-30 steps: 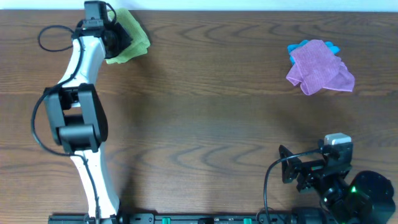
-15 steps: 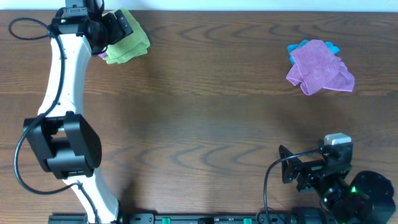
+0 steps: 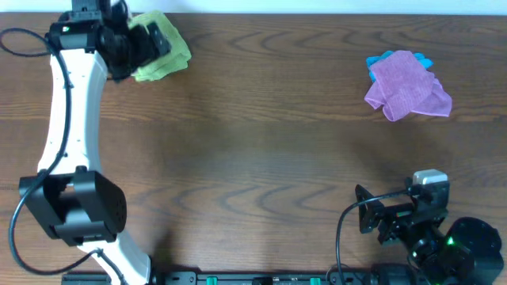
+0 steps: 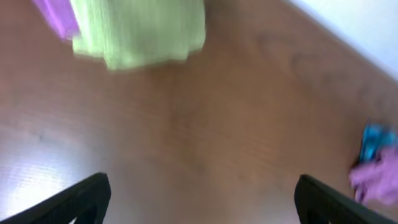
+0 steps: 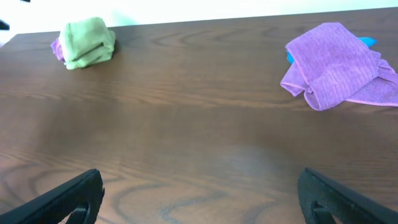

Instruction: Fold the cloth

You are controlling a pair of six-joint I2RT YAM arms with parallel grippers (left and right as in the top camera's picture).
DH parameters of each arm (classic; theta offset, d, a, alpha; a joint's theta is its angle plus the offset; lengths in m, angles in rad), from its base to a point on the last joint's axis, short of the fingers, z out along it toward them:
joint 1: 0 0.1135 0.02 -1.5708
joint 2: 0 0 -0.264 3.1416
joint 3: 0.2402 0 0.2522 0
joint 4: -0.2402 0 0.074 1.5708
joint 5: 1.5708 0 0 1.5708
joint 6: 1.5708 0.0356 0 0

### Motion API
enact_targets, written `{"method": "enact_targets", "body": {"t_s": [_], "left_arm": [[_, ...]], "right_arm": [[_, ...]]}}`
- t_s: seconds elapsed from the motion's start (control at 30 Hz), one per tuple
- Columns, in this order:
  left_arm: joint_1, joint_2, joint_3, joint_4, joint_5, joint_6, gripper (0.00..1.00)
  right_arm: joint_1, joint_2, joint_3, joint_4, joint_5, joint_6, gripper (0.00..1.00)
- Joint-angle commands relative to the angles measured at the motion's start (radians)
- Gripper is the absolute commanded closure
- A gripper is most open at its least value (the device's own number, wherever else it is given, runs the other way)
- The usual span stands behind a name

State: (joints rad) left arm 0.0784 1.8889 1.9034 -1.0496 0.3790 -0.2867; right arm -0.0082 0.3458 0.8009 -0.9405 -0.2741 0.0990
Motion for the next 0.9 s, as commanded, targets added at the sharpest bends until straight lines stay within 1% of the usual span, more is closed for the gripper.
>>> {"method": "enact_targets", "body": {"t_s": [0.0,0.1,0.2,0.27,0.33,0.57,0.77,0.87], "left_arm": [[0.006,-0.103,0.011,-0.106,-0.019,0.117,0.05],[0.006,-0.200,-0.030,-0.188,-0.074,0.153,0.05],[0.006,-0.291,-0.119,-0.203,-0.099,0.162,0.05],[0.006,-0.368,-0.218,-0.185,-0.102,0.169,0.05],[0.006,-0.443,-0.323,-0.145,-0.103,0.174,0.05],[0.006,-0.771,-0.769,0.087,-0.104,0.176,0.05],[0.006,-1.087,-1.093,0.220,-0.180,0.175,0.04],[0.006,-1.241,-1.213,0.251,-0.212,0.175,0.05]], "right_arm": [[-0.013,-0.001,-0.006,0.002,-0.003,0.013,0.01],[-0.013,-0.001,-0.006,0.002,-0.003,0.013,0.01],[-0.013,-0.001,-0.006,0.002,-0.003,0.013,0.01],[-0.013,-0.001,-0.006,0.002,-0.003,0.013,0.01],[-0.013,-0.001,-0.006,0.002,-0.003,0.013,0.01],[-0.013,-0.001,-0.006,0.002,-0.003,0.013,0.01],[-0.013,-0.001,-0.006,0.002,-0.003,0.013,0.01],[-0.013,-0.001,-0.006,0.002,-0.003,0.013,0.01]]}}
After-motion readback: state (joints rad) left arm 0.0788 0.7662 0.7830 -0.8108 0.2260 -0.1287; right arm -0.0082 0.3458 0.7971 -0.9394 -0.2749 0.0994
